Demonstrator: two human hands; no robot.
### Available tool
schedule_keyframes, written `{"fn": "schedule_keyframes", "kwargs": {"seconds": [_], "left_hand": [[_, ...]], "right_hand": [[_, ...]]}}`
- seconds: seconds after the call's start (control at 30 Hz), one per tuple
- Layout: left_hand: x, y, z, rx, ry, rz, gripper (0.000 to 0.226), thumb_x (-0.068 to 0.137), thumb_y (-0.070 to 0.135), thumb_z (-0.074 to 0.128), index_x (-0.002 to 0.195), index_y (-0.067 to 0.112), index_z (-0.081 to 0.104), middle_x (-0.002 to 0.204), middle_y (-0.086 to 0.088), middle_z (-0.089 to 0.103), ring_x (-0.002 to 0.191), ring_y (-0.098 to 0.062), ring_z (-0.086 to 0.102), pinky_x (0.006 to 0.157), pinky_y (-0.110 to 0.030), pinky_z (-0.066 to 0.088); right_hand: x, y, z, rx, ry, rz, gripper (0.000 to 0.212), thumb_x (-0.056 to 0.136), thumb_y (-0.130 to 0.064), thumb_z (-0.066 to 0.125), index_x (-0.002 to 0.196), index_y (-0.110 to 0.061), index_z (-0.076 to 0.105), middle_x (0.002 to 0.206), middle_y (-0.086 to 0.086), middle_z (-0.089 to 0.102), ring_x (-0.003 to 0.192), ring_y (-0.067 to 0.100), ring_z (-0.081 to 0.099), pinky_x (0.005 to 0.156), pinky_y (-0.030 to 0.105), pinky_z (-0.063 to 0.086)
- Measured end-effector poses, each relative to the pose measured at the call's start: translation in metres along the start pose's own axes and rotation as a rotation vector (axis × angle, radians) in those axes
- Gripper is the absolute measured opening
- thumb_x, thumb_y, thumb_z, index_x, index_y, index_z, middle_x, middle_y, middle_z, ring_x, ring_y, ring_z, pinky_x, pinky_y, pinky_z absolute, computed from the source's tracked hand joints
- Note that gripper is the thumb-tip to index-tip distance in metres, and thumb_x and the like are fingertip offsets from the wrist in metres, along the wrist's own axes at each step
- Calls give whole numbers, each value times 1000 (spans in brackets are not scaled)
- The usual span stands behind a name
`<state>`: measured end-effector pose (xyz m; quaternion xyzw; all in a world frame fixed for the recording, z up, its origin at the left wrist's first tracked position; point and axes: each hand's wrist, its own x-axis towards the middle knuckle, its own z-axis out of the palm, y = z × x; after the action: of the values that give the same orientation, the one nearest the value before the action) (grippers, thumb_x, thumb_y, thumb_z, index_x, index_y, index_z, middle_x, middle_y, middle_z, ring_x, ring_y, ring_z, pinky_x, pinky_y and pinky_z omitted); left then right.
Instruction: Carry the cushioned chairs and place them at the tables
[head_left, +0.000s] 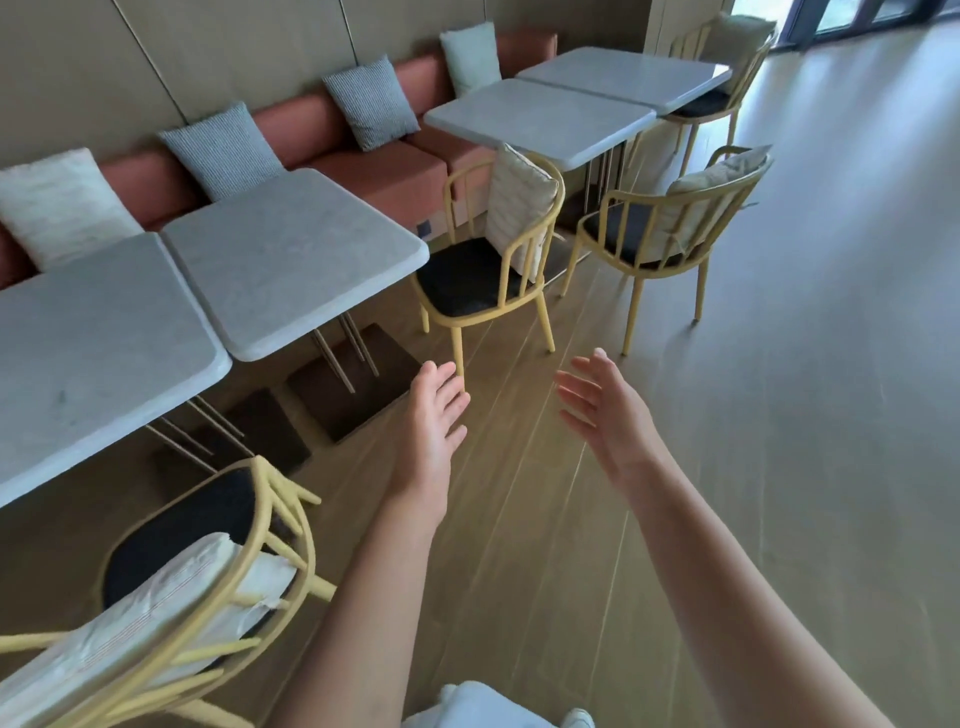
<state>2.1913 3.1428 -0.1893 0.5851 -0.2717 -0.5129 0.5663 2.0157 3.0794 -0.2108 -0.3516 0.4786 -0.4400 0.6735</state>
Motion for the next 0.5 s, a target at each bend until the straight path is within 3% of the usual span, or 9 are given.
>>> {"fn": "schedule_keyframes", "kwargs": {"seconds": [0.17,0.33,0.5], "left_hand": [[58,0,58,43,-24,-15,45,104,59,30,132,35,56,147,4,54,124,-9,57,114,-45,39],[125,-1,97,49,-95,-26,54,104,60,28,143,31,51,152,4,50,132,-12,53,116,-45,36],[209,17,147,49,-195,-57,56,104,61,28,144,29,51,152,4,50,132,-13,53,117,-47,36]], "right_hand": [[47,-14,-42,35,93,9,42,103,-48,42,131,-20,57,128,3,65,123,18,58,109,40,43],[99,-34,-61,49,145,-6,30,104,-47,43,114,-26,61,125,2,67,120,16,60,101,36,46],[163,-73,-75,34,251,-29,40,105,-42,40,134,-17,53,133,6,63,126,20,56,111,41,42]]}}
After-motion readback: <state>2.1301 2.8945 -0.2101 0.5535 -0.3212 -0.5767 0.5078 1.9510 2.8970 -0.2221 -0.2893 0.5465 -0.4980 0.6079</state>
